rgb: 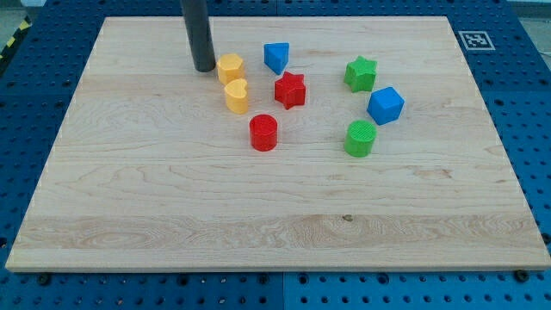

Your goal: Push the yellow heart left a bit

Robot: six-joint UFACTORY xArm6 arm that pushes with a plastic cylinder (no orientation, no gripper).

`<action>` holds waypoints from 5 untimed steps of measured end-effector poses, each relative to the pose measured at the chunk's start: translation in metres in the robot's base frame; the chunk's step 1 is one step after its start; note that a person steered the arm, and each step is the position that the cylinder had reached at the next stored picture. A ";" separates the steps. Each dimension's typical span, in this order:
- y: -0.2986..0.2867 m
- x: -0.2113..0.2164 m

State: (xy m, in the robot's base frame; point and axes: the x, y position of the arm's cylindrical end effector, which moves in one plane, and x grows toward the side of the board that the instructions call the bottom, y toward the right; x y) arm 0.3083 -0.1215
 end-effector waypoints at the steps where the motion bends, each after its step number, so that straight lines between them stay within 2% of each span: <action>1: -0.002 -0.020; 5: 0.047 -0.025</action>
State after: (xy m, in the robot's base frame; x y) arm 0.2835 -0.0741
